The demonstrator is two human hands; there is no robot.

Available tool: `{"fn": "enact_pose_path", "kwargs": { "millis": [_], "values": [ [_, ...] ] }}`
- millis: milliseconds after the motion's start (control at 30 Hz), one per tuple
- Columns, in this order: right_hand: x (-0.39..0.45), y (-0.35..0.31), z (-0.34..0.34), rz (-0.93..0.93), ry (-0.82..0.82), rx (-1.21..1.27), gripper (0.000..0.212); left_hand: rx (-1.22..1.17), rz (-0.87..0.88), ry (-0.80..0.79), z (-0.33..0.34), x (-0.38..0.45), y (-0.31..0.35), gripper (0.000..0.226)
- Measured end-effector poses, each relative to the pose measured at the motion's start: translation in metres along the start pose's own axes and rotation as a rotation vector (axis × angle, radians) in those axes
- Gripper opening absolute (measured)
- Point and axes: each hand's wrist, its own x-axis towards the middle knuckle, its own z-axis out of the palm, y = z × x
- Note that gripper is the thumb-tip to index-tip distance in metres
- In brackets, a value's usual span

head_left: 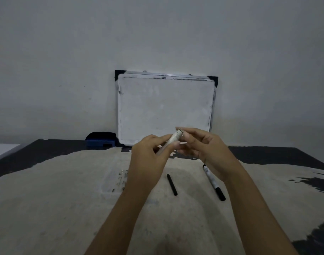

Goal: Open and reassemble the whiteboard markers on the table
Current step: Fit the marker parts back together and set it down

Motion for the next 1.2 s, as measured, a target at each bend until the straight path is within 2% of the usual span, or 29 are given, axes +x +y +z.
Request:
{"fn": "enact_pose_path", "kwargs": {
  "millis": [200,400,567,667,733,833,900,967,1033,1133,1200],
  "values": [
    [-0.001,-0.005,-0.001,-0.125,0.079,-0.08,0.019,0.006,0.011,-0.005,0.002,-0.002,0.003,0.028],
    [0.001,-0.001,-0.005,-0.183,0.104,-0.17,0.012,0.047,0.031,0.047,0.01,-0.005,0.003,0.026],
    [0.001,0.0,-0.006,-0.163,0.074,-0.169,0.014,0.113,0.051,0.033,0.01,-0.003,-0.003,0.024],
    [0.001,-0.002,-0.003,-0.106,0.069,-0.108,0.022,0.076,0.036,0.039,0.009,-0.004,0.001,0.024],
    [0.001,-0.003,0.0,-0.006,-0.009,-0.056,0.035,-0.038,-0.033,0.074,0.008,-0.003,0.005,0.021],
    [-0.003,-0.005,0.004,0.216,-0.252,-0.167,0.046,-0.408,-0.243,0.115,0.008,0.0,0.009,0.022],
    [-0.005,-0.003,0.006,0.298,-0.418,-0.285,0.037,-0.672,-0.372,0.112,0.01,0.0,0.008,0.025],
    [-0.005,0.001,0.007,0.31,-0.453,-0.341,0.022,-0.803,-0.445,0.099,0.013,-0.003,0.004,0.024],
    [-0.004,0.004,0.004,0.319,-0.421,-0.376,0.018,-0.771,-0.472,0.071,0.017,-0.005,-0.003,0.021],
    [-0.004,0.007,-0.011,0.398,-0.352,-0.413,0.02,-0.545,-0.479,-0.063,0.024,-0.011,-0.014,0.033],
    [-0.004,0.01,-0.026,0.456,-0.202,-0.479,0.018,-0.381,-0.483,-0.186,0.03,-0.017,-0.024,0.044]
  ]
}}
